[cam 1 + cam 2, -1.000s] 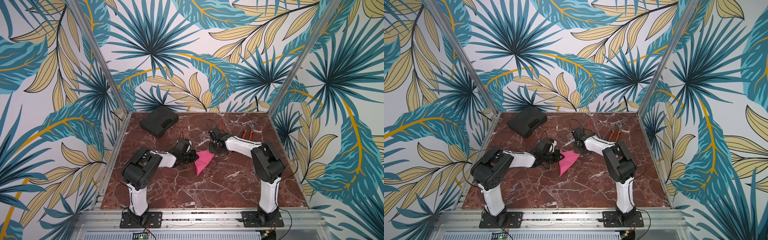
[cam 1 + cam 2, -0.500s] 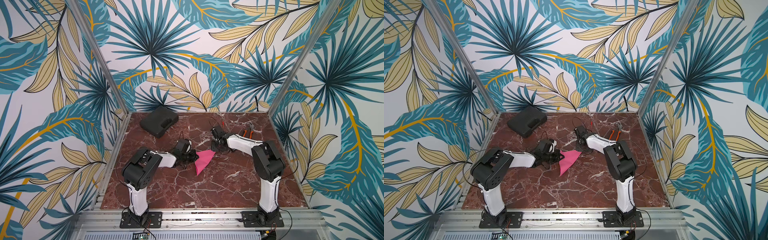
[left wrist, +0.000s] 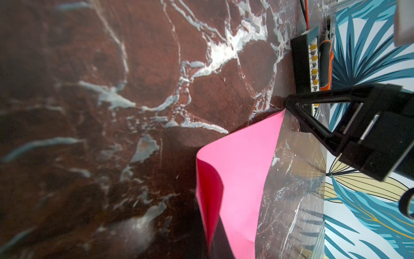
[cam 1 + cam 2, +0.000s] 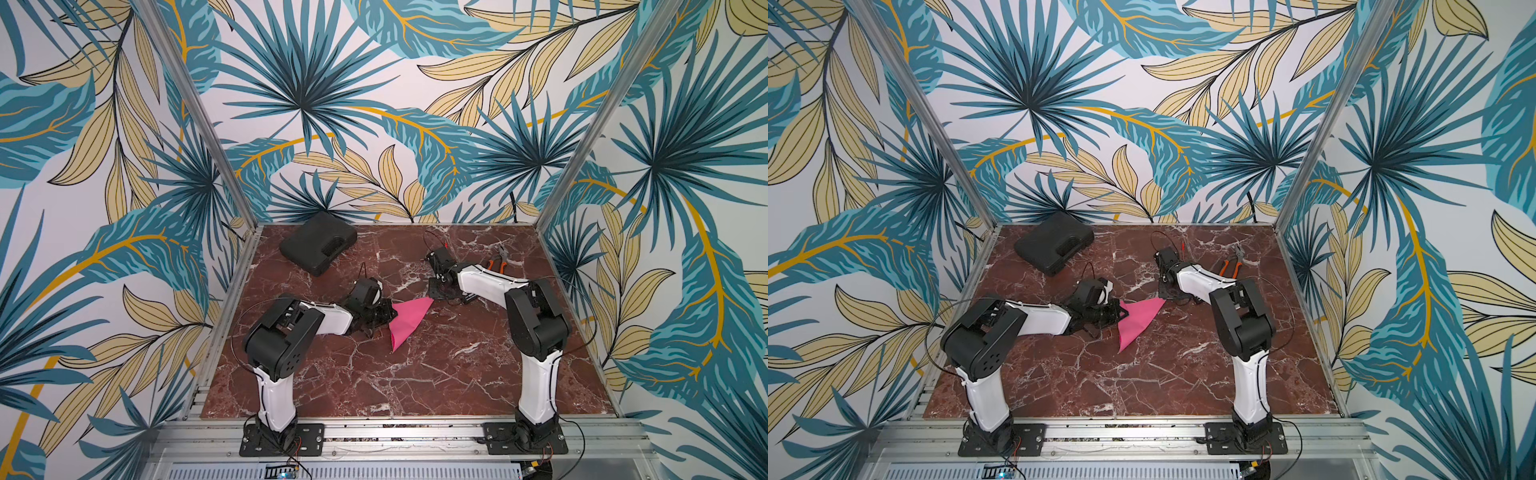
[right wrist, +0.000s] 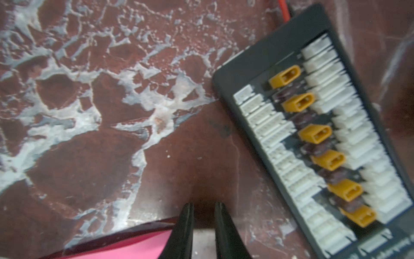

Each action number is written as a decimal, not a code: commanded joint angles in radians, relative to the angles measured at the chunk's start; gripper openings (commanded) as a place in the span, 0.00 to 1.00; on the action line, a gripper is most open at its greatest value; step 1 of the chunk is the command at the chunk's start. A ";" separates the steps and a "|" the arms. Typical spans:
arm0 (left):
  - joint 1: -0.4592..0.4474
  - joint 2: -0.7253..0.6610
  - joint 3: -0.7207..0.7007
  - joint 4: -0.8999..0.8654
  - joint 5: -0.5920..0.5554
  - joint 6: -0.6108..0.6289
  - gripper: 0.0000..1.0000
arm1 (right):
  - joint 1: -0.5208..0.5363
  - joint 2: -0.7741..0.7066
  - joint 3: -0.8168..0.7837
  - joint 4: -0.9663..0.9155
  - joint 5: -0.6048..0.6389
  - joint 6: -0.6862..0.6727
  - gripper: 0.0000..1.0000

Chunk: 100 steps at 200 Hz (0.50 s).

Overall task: Fold the square paper diagonally
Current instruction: Fold the paper at the center of the board.

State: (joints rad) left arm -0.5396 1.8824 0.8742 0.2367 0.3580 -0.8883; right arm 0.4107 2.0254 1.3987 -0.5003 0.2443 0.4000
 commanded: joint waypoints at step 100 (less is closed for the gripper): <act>-0.026 -0.003 0.036 -0.033 -0.088 -0.144 0.00 | 0.236 -0.111 -0.091 -0.023 -0.063 0.128 0.30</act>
State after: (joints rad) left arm -0.5571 1.8763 0.8886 0.2245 0.2878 -1.0195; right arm 0.6216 1.8454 1.2896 -0.5030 0.1974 0.5018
